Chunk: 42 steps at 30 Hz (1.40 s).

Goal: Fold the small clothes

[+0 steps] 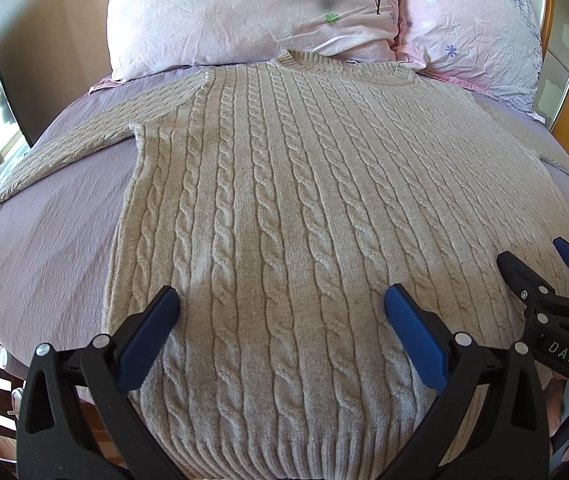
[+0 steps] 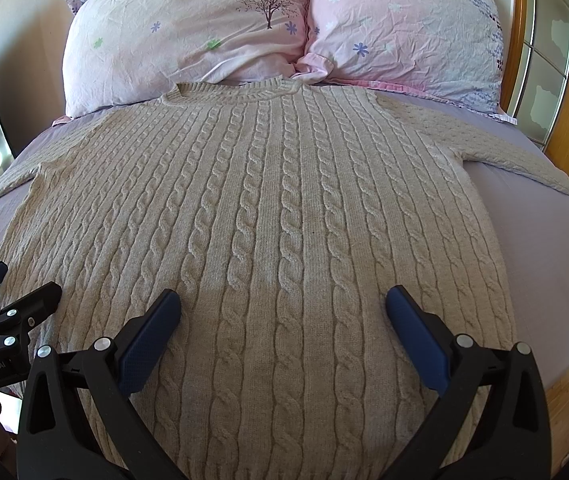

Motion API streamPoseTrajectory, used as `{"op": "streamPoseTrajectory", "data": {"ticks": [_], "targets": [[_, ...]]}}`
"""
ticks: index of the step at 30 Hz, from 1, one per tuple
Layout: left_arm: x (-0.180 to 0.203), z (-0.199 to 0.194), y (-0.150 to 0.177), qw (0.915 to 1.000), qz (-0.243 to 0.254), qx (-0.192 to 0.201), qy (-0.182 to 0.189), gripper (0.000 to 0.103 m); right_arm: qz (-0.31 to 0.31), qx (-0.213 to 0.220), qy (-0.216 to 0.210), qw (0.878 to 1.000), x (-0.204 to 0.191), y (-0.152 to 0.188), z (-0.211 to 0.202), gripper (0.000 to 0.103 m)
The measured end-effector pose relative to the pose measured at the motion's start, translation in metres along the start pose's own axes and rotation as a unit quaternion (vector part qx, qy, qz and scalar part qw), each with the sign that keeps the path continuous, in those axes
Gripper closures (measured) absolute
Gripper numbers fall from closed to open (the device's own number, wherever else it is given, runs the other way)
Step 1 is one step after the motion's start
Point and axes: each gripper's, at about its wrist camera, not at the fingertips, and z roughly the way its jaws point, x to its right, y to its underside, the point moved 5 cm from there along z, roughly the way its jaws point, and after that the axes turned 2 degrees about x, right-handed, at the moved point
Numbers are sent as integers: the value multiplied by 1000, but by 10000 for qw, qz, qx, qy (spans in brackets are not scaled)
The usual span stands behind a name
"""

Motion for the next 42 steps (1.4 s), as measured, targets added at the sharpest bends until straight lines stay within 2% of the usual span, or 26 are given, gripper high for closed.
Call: {"op": "streamPoseTrajectory", "data": {"ticks": [5,9,11,13,14,15,18,19,20,22,23,25,27,29,31,32,34,35,37,38,39,41,42], "targets": [[1,1,-1,10000,38,-55,-8,2,-111,54,-99,9999,2,-5,0,1],[1,4,-4,9999,105,-75,28,2,-502,201,-686,9962,9,-9,-2,1],[2,6,-8,9999,155,-31,17,2,-115,298,-1043,9940,38,-28,-10,1],[3,3,-9,9996,292,14,12,2,750,609,-1388,9856,89,-54,-26,1],[2,3,-13,9995,295,73,63,2,1244,779,-1501,9777,121,-66,-33,1],[-1,1,-16,9995,245,134,113,2,1720,928,-1409,9705,155,-75,-36,1],[-17,-4,-35,9971,-129,490,564,2,3087,1118,-432,9436,273,-89,-29,4],[-24,-6,-43,9947,-286,637,758,2,3602,1071,-46,9267,314,-88,-21,12],[-30,-6,-47,9927,-411,734,864,2,3947,998,147,9133,343,-87,-13,28],[-48,-5,-59,9854,-763,995,1151,2,4612,879,383,8821,395,-84,3,34],[-54,-5,-63,9817,-869,1111,1279,2,4842,859,445,8696,411,-82,9,39],[-71,-7,-72,9734,-1057,1375,1500,2,5274,789,477,8446,440,-79,23,43],[-84,-10,-79,9717,-1126,1550,1382,2,5493,713,540,8308,456,-78,37,49],[-99,-12,-86,9739,-1208,1600,1068,2,5588,814,571,8233,465,-81,44,57],[-116,-12,-91,9730,-1406,1556,964,2,5658,864,601,8178,470,-84,52,66],[-131,-11,-93,9688,-1648,1545,1022,2,5691,854,592,8157,474,-84,55,78],[-158,-7,-94,9604,-2053,1548,1071,2,5704,687,614,8162,477,-86,59,95],[-170,-5,-94,9573,-2191,1553,1073,2,5642,795,661,8191,474,-89,52,95],[-194,-5,-91,9507,-2476,1572,1011,2,5141,1205,600,8471,454,-112,29,95],[-207,-5,-90,9467,-2626,1628,910,2,4797,1408,459,8649,432,-131,18,95],[-220,-7,-88,9424,-2738,1749,800,2,4542,1531,262,8772,411,-147,9,95],[-239,-12,-85,9354,-2871,1982,583,2,3887,1732,-411,9040,347,-186,-7,95],[-248,-11,-85,9357,-2937,1915,390,2,3456,1773,-817,9178,305,-207,-14,95]]}}
